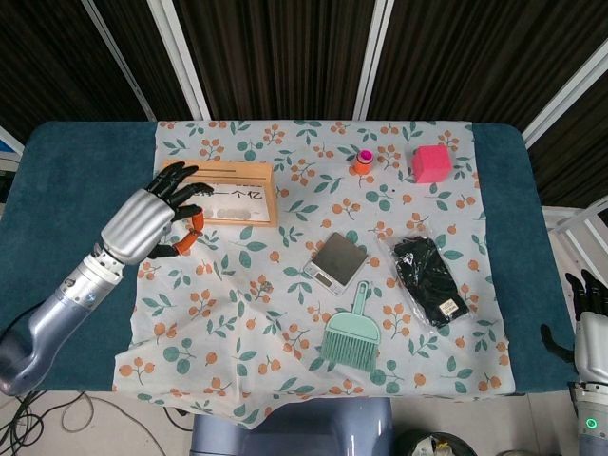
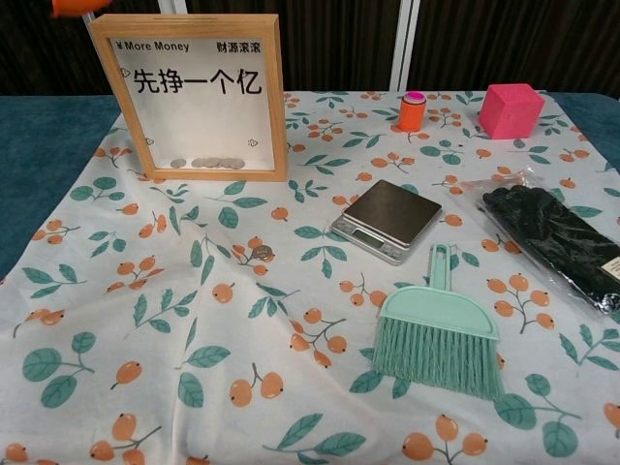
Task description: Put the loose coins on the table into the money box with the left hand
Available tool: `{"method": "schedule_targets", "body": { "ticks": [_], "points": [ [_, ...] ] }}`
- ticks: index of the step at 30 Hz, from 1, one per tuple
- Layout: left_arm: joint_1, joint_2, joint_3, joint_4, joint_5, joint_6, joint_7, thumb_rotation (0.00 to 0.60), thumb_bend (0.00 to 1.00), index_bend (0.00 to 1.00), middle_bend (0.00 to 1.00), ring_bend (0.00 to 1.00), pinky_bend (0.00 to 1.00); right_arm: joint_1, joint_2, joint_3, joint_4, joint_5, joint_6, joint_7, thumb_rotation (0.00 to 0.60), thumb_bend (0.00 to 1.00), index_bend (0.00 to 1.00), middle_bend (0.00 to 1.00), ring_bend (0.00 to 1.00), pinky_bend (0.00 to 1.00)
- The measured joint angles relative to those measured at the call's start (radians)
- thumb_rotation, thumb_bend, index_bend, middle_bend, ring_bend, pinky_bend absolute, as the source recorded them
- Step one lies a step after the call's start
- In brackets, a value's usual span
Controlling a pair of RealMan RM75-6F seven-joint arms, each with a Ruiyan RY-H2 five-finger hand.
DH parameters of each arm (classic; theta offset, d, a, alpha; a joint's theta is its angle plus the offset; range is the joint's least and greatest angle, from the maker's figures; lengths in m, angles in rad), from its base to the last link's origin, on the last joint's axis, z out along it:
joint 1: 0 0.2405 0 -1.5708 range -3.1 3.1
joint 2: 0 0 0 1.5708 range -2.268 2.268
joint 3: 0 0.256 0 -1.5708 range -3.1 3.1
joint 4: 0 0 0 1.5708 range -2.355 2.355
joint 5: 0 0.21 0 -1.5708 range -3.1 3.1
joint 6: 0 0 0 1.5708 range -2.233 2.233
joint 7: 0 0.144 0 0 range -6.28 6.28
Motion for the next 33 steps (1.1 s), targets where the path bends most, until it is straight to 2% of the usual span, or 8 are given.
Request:
{"method": "schedule_targets", "body": {
  "ticks": [9, 16, 21, 27, 31, 33],
  "points": [
    [-0.074, 0.093, -0.104, -0.073, -0.17, -0.125, 0.082, 0.6, 0.46, 0.74, 0.21, 0.0, 0.0, -0.001, -0.003, 0.007, -0.003, 0.012, 0.002, 0.007, 0.6, 0.39, 0.12, 0.03, 0.05, 0.0],
    [-0.123, 0.094, -0.149, -0.042, -0.317, -0.187, 0.209, 0.6, 0.46, 0.74, 0.21, 0.0, 0.0, -0.002, -0.004, 0.011, -0.009, 0.022, 0.001, 0.014, 0.6, 0.39, 0.12, 0.03, 0.05, 0.0],
    [-0.17, 0.07, -0.152, 0.038, -0.372, -0.272, 0.272, 0.6, 0.48, 0.75, 0.21, 0.0, 0.0, -0.004, -0.005, 0.016, -0.01, 0.03, 0.004, 0.016, 0.6, 0.39, 0.12, 0.03, 0.05, 0.0],
    [-0.227, 0.037, -0.131, 0.137, -0.406, -0.384, 0.334, 0.6, 0.48, 0.75, 0.21, 0.0, 0.0, -0.003, -0.005, 0.023, -0.012, 0.041, 0.004, 0.017, 0.6, 0.39, 0.12, 0.03, 0.05, 0.0],
    [-0.269, 0.024, -0.118, 0.173, -0.442, -0.448, 0.383, 0.6, 0.5, 0.76, 0.2, 0.0, 0.0, -0.003, -0.007, 0.023, -0.011, 0.04, 0.004, 0.018, 0.6, 0.39, 0.12, 0.03, 0.05, 0.0],
    [-0.286, 0.023, -0.112, 0.179, -0.472, -0.471, 0.41, 0.6, 0.53, 0.77, 0.2, 0.0, 0.0, -0.002, -0.007, 0.023, -0.01, 0.039, 0.004, 0.02, 0.6, 0.39, 0.12, 0.03, 0.05, 0.0]
  ]
}}
